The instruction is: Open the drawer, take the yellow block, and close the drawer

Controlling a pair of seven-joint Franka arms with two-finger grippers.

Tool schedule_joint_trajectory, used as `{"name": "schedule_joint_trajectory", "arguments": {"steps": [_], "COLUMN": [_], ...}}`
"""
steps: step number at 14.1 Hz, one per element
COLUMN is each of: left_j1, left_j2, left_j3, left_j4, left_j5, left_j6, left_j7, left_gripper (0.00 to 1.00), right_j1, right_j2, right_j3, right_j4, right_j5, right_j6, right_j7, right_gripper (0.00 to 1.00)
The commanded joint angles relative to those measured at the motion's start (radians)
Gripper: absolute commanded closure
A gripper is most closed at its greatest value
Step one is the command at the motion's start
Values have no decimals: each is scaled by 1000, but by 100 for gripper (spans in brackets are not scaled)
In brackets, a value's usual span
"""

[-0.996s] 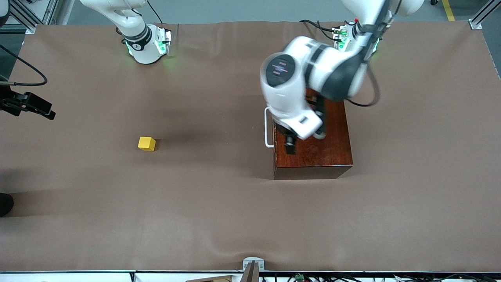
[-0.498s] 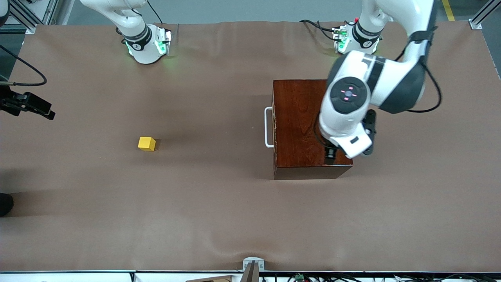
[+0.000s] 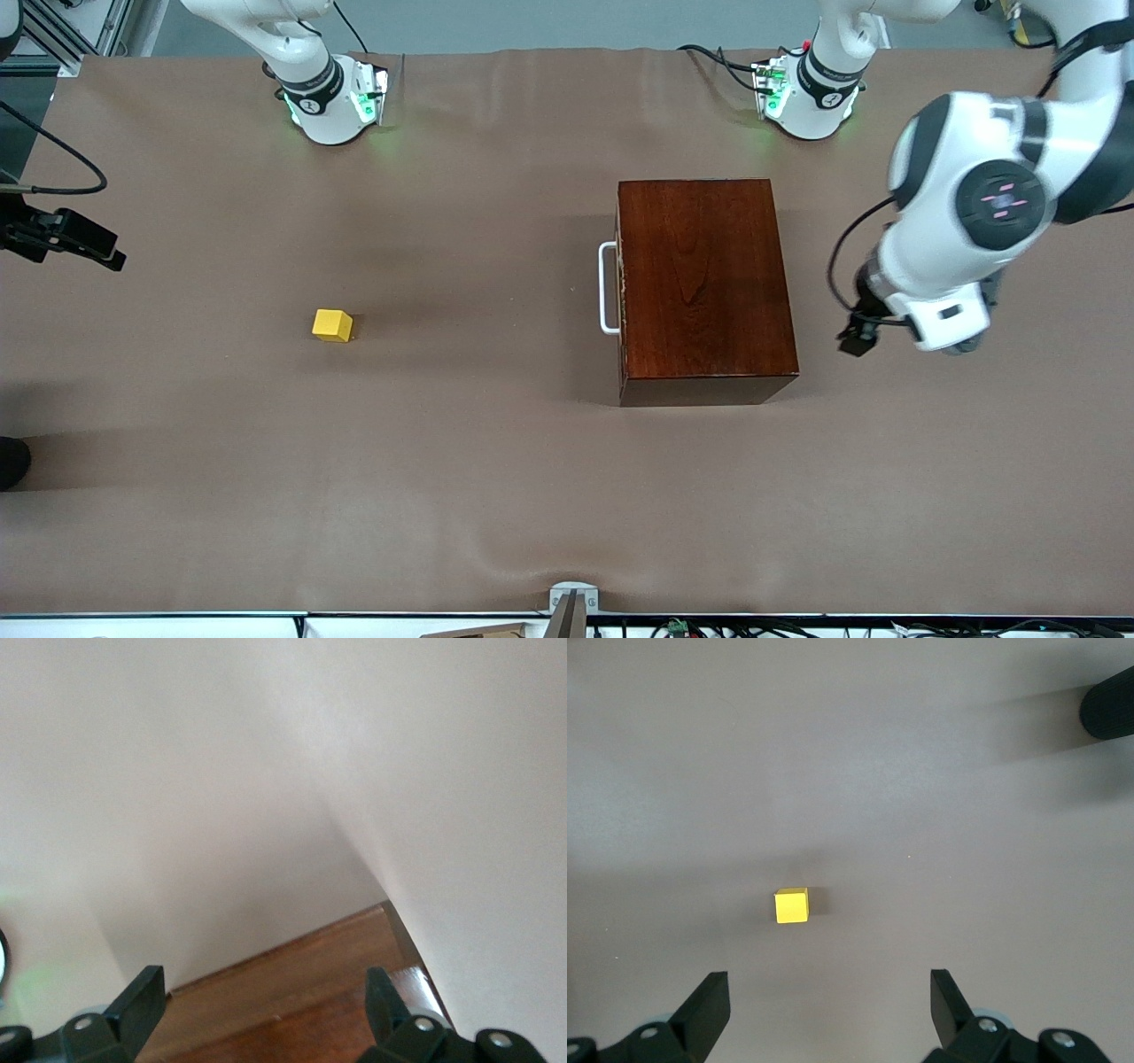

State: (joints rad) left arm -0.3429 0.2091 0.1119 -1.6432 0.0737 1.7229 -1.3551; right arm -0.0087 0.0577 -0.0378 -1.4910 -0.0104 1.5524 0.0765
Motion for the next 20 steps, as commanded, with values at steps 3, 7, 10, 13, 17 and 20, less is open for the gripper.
{"name": "schedule_joint_trajectory", "arguments": {"steps": [3, 7, 10, 13, 17, 20], "left_j1": [106, 191, 241, 248, 239, 248], "left_j2": [-150, -241, -267, -290, -310, -313], "left_j3": [-11, -11, -11, -8, -15, -8], "left_j4": [-125, -196, -204, -182, -141, -103], "left_j5": [-54, -86, -91, -92, -91, -91], "left_j6": [26, 24, 17, -5, -55, -92], "left_j7": [261, 563, 776, 860, 927, 1033], "left_gripper": [0, 0, 0, 0, 0, 0], "right_j1": [-13, -20, -20, -19, -19, -19], "right_j2": [-21, -19, -19, -19, -19, -19], "right_j3": [15, 10, 10, 10, 10, 10], "right_j4": [-15, -17, -17, -17, -15, -14], "right_j5": [-3, 41, 44, 46, 44, 44], "right_j6": [-3, -5, -14, -26, -28, -26], "right_j7": [6, 8, 11, 12, 11, 9], "right_gripper": [0, 0, 0, 0, 0, 0]}}
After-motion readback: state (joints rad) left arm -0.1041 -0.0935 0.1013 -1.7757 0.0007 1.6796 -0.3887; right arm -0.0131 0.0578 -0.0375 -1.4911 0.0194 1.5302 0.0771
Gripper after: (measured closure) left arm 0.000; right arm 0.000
